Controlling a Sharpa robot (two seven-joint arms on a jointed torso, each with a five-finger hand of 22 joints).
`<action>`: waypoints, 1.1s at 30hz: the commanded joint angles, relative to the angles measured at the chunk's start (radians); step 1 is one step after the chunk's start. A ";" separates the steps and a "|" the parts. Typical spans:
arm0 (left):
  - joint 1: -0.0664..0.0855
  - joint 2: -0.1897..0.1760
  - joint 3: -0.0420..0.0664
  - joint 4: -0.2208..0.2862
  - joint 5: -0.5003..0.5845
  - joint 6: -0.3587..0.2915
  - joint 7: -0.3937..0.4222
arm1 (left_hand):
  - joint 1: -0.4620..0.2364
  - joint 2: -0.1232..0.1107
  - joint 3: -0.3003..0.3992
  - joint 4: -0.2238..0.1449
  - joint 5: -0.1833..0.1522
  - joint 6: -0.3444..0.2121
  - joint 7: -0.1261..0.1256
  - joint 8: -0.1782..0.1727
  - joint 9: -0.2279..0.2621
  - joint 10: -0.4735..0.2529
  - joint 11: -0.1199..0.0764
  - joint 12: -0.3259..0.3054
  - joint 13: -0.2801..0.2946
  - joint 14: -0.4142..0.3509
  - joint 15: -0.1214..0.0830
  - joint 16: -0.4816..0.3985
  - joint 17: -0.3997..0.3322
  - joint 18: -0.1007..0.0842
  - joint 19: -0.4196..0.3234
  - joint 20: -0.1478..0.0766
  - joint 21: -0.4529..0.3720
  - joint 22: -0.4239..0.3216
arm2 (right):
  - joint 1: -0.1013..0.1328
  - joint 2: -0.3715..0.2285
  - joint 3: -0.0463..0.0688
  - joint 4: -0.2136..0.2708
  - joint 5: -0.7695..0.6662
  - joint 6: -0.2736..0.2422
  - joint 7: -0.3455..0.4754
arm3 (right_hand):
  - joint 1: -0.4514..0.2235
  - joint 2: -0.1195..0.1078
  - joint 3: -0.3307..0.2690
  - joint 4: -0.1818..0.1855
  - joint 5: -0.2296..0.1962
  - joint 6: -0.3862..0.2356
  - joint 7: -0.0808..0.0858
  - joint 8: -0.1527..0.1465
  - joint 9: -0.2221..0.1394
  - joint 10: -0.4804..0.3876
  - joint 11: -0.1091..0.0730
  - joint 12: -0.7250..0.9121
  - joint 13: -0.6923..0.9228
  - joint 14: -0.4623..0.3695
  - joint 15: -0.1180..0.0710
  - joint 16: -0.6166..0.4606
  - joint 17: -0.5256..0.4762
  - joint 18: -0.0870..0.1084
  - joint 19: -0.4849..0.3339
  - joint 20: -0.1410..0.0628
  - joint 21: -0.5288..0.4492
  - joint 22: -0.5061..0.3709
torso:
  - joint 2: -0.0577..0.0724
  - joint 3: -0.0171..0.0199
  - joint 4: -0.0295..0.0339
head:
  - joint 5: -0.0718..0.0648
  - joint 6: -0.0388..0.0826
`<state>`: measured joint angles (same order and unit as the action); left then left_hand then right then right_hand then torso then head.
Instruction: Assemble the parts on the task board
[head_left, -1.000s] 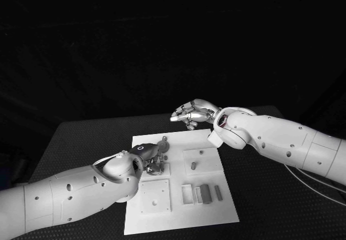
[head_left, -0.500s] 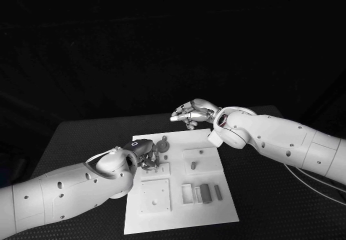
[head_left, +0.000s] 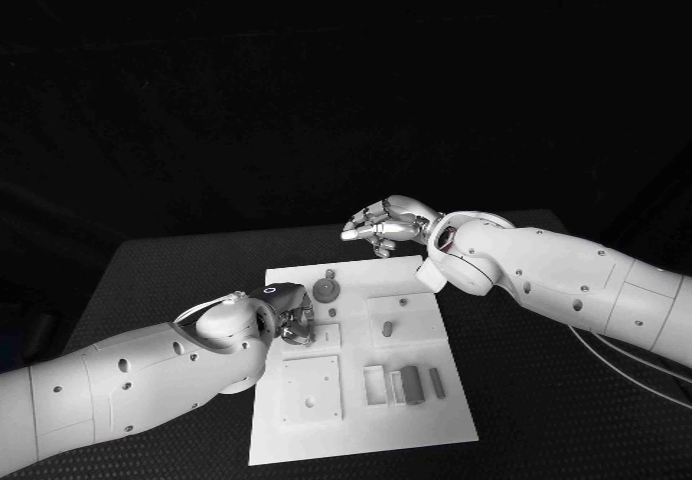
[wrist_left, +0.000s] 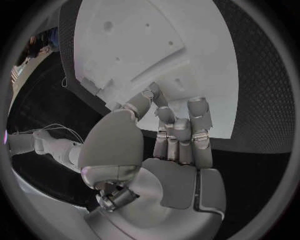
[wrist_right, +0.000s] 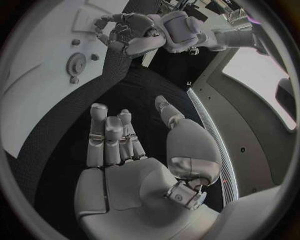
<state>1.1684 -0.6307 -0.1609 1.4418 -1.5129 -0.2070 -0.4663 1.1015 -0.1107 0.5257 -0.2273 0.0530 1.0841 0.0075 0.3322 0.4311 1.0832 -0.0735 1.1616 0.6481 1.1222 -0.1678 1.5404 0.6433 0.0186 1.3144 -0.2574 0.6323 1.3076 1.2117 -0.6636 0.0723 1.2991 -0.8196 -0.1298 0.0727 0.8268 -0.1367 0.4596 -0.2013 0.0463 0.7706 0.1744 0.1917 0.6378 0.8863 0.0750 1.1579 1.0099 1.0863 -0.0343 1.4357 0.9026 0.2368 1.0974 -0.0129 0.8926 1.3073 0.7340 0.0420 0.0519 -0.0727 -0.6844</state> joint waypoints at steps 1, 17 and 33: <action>-0.003 0.008 0.001 -0.003 0.007 0.032 -0.017 | -0.009 0.011 0.042 0.050 0.005 0.035 0.027 0.099 0.126 0.007 -0.001 -0.003 0.000 0.016 -0.013 0.005 0.000 0.036 0.001 -0.007 0.005 0.020 | 0.000 0.001 0.000 0.001 -0.007 0.015 0.004 | -0.003 0.010 -0.005 -0.001 0.002 0.000 0.007 0.005 0.001 0.004 -0.006 0.004 -0.001 -0.001 -0.006 0.003 -0.001 0.025 0.005 -0.012 -0.004 0.010 | 0.000 0.0012 -0.0010 | 0.000 -0.001; -0.009 0.011 0.001 -0.005 -0.005 0.015 -0.023 | -0.016 0.010 0.039 0.052 0.004 0.040 0.025 0.102 0.130 0.012 -0.004 -0.001 0.001 0.019 -0.015 0.007 0.002 0.035 0.005 -0.009 0.007 0.020 | 0.000 0.000 0.000 0.002 -0.007 0.014 0.004 | -0.004 0.010 -0.005 -0.002 0.002 0.000 0.007 0.005 0.001 0.004 -0.006 0.005 -0.002 -0.001 -0.006 0.003 -0.002 0.025 0.005 -0.012 -0.004 0.010 | 0.001 0.0025 -0.0013 | -0.002 0.000; -0.010 0.020 0.001 -0.019 -0.016 0.024 -0.031 | -0.015 0.011 0.040 0.050 0.005 0.044 0.022 0.105 0.134 0.016 -0.006 0.000 0.002 0.023 -0.018 0.009 0.003 0.035 0.008 -0.010 0.008 0.020 | 0.000 -0.001 0.000 0.002 -0.007 0.014 0.003 | -0.005 0.010 -0.006 -0.002 0.002 0.000 0.007 0.005 0.002 0.003 -0.006 0.005 -0.003 -0.001 -0.006 0.003 -0.002 0.025 0.005 -0.012 -0.005 0.010 | 0.000 0.0025 -0.0012 | -0.002 -0.001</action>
<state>1.1618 -0.6139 -0.1581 1.4253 -1.5217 -0.2005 -0.4883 1.0863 -0.1100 0.5228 -0.2244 0.0532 1.0845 0.0070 0.3321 0.4303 1.0901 -0.0804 1.1616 0.6491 1.1225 -0.1679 1.5443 0.6452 0.0185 1.3174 -0.2627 0.6361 1.3074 1.2117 -0.6646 0.0722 1.2998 -0.8197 -0.1288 0.0716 0.8229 -0.1328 0.4596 -0.2013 0.0463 0.7715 0.1755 0.1917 0.6384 0.8863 0.0750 1.1582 1.0082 1.0879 -0.0355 1.4357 0.9019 0.2333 1.0972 -0.0159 0.8926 1.3079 0.7344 0.0446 0.0501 -0.0750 -0.6848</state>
